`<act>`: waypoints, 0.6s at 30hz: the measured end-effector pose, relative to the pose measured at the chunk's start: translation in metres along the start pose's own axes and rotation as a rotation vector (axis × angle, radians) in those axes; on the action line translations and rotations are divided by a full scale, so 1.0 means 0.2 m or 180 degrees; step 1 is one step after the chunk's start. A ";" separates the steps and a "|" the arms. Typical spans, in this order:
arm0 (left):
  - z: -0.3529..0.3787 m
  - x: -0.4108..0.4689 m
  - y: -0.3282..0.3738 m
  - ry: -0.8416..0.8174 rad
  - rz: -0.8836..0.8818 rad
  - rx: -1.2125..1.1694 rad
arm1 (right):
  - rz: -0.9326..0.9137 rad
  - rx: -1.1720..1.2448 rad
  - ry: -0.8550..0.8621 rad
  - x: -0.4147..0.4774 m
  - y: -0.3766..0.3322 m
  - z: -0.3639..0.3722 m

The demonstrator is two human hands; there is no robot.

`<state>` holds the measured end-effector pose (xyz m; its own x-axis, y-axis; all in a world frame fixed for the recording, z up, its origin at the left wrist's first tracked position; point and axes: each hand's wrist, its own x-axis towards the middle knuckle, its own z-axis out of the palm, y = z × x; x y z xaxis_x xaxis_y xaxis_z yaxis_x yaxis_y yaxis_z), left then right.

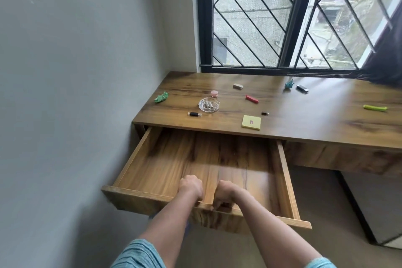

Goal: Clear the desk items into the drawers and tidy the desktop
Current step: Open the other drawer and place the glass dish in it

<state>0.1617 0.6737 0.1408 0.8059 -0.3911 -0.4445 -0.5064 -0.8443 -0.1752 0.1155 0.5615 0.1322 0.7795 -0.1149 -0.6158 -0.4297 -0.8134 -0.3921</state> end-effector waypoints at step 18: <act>0.23 -0.23 0.00 -0.0707 -0.0159 0.0104 | 0.0321 0.0668 -0.1328 -0.17 0.03 0.23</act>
<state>0.1102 0.7096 0.1214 0.7448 -0.2558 -0.6164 -0.4801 -0.8469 -0.2287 0.0662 0.5878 0.1185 0.4981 0.0863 -0.8628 -0.6100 -0.6722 -0.4194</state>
